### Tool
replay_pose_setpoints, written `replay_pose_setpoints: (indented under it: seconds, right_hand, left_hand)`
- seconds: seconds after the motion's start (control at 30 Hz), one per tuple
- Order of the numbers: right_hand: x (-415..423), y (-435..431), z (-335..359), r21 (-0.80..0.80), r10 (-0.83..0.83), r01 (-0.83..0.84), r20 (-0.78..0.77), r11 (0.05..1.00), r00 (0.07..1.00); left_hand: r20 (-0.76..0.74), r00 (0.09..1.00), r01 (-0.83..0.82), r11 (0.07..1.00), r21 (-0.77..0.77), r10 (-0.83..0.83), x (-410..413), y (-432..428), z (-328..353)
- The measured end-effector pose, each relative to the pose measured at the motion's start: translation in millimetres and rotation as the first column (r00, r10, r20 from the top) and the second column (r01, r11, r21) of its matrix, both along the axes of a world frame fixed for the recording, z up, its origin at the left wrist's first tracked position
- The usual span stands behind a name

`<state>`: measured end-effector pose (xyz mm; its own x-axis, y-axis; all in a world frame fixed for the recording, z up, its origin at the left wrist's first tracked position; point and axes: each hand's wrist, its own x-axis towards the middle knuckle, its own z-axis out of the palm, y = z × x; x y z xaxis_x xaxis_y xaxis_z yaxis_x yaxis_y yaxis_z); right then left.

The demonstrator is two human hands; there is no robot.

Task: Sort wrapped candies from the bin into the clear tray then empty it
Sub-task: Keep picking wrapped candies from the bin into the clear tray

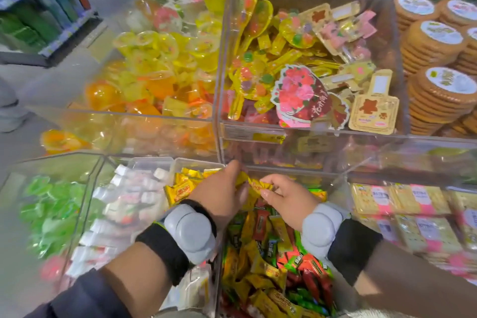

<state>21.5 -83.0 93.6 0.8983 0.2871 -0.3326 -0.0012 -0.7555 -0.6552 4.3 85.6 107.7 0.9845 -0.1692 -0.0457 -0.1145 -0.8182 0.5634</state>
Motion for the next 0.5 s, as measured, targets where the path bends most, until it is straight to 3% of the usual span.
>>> replay_pose_setpoints:
  seconds: [0.33, 0.5]
  right_hand:
    - [7, 41, 5, 0.110, 0.026, -0.038, 0.106, 0.993, 0.994]
    - [15, 57, 4, 0.180, -0.027, 0.000, 0.144, 0.984, 0.989]
  left_hand:
    - [0.042, 0.988, -0.145, 0.985, -0.090, 0.149, -3, 43, -1]
    - [0.071, 0.966, -0.247, 0.969, -0.027, 0.248, -4, 57, -2]
